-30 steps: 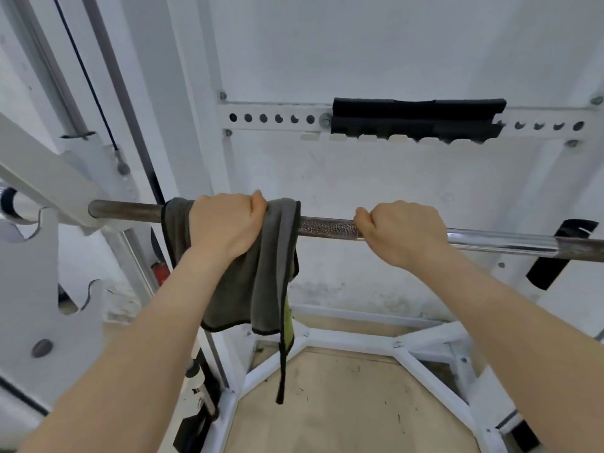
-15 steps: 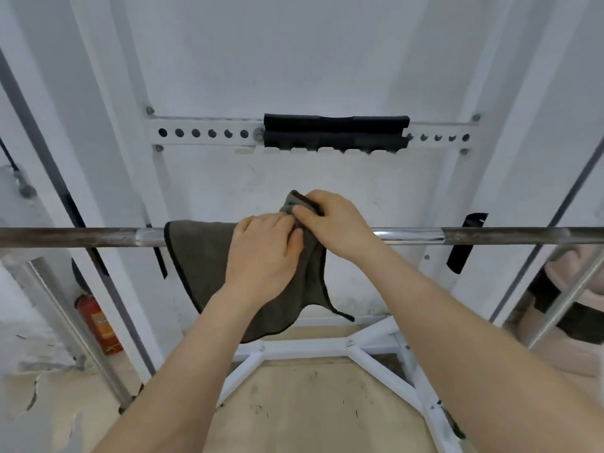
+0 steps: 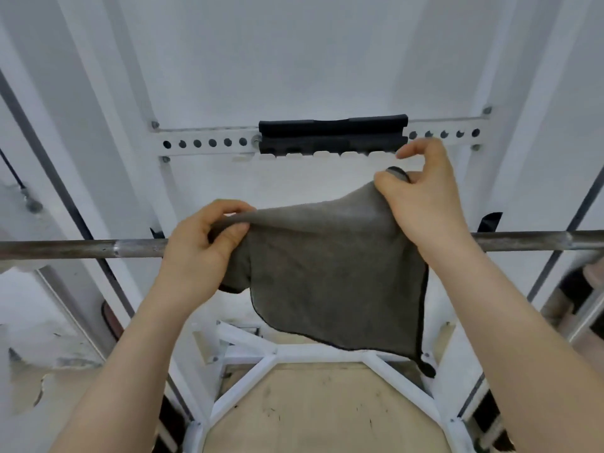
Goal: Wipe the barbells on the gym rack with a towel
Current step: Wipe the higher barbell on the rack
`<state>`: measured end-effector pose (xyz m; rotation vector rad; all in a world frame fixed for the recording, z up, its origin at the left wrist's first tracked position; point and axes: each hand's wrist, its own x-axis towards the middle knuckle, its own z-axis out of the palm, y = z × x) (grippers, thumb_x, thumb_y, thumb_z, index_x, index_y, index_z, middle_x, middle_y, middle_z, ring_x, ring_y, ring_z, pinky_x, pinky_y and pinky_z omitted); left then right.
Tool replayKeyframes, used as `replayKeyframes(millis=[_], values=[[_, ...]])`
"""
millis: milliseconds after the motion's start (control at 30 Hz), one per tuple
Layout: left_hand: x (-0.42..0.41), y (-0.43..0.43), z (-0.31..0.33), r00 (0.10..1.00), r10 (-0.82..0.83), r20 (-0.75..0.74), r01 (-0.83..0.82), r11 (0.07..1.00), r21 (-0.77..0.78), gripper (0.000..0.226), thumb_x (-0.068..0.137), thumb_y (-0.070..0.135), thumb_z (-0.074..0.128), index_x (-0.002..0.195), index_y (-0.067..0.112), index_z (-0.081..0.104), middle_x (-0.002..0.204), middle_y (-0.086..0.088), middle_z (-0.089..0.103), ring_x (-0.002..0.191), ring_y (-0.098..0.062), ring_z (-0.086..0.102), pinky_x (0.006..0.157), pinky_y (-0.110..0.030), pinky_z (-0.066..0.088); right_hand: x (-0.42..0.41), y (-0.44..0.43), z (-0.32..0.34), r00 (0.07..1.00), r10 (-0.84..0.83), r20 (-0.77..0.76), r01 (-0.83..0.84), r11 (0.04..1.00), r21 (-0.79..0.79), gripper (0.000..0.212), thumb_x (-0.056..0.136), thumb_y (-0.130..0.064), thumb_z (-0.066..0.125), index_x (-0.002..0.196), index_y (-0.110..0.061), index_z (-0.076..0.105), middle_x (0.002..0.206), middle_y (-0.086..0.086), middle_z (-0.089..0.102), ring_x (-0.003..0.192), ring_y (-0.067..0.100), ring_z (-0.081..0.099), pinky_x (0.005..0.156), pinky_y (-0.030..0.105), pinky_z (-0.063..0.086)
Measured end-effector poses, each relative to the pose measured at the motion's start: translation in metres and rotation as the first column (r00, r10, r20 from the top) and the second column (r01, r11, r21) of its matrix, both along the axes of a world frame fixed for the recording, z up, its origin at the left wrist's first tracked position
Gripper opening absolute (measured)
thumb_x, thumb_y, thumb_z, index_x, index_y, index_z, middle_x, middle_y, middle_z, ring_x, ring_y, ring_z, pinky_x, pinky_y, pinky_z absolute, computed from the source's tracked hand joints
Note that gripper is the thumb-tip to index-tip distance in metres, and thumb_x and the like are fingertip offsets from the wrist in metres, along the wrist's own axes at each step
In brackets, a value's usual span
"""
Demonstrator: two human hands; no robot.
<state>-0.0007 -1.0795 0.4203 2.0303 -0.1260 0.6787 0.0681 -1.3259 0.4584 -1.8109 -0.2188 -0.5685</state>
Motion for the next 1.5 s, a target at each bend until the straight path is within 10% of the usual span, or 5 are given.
replayKeyframes(millis=[300, 567, 933, 1167, 1500], values=[[0.050, -0.037, 0.017, 0.979, 0.166, -0.122, -0.103, 0.907, 0.409, 0.008, 0.091, 0.033, 0.061, 0.097, 0.035, 0.064, 0.098, 0.001, 0.068, 0.095, -0.017, 0.059, 0.083, -0.035, 0.044, 0.025, -0.035, 0.000, 0.921, -0.378, 0.098, 0.330, 0.620, -0.712, 0.044, 0.091, -0.038, 0.045, 0.132, -0.022, 0.043, 0.128, 0.013, 0.043, 0.113, 0.035, 0.045, 0.088, 0.045, 0.038], [0.056, -0.005, -0.041, 0.908, 0.417, 0.052, -0.346, 0.671, 0.655, 0.055, 0.095, 0.058, 0.019, 0.072, 0.023, 0.054, 0.067, 0.004, 0.056, 0.069, -0.025, 0.057, 0.064, -0.036, 0.036, 0.023, 0.063, -0.062, 0.950, 0.256, 0.181, 0.127, 0.214, -0.969, 0.070, 0.084, -0.077, 0.029, 0.117, -0.019, 0.049, 0.096, 0.004, 0.063, 0.088, 0.029, 0.060, 0.090, 0.049, 0.037], [0.024, 0.006, -0.032, 0.866, 0.500, -0.026, -0.462, 0.817, 0.345, 0.039, 0.095, 0.043, 0.046, 0.072, 0.017, 0.062, 0.062, 0.002, 0.057, 0.067, -0.021, 0.055, 0.059, -0.035, 0.039, 0.084, 0.084, -0.023, 0.696, 0.505, 0.510, 0.341, 0.393, -0.854, 0.050, 0.096, -0.050, 0.036, 0.086, -0.014, 0.069, 0.084, 0.008, 0.056, 0.078, 0.029, 0.053, 0.063, 0.034, 0.037], [0.013, 0.001, -0.003, 0.920, -0.284, -0.269, 0.051, 0.769, -0.637, 0.034, 0.100, 0.034, 0.047, 0.096, 0.010, 0.070, 0.089, -0.005, 0.073, 0.082, -0.015, 0.067, 0.072, -0.029, 0.052, 0.035, 0.036, -0.011, 0.926, 0.290, -0.243, -0.349, 0.407, -0.844, 0.063, 0.077, -0.076, 0.046, 0.133, -0.046, 0.044, 0.113, -0.011, 0.053, 0.099, 0.009, 0.052, 0.091, 0.032, 0.043], [0.010, 0.059, -0.029, 0.937, 0.071, -0.342, -0.051, 0.996, 0.068, 0.011, 0.090, 0.026, 0.048, 0.089, 0.033, 0.055, 0.073, 0.007, 0.066, 0.072, -0.014, 0.062, 0.065, -0.033, 0.048, 0.005, 0.133, -0.055, 0.998, 0.006, 0.057, 0.051, 0.378, -0.924, 0.071, 0.078, -0.082, 0.023, 0.106, -0.025, 0.055, 0.096, -0.002, 0.061, 0.087, 0.022, 0.058, 0.076, 0.039, 0.047]])
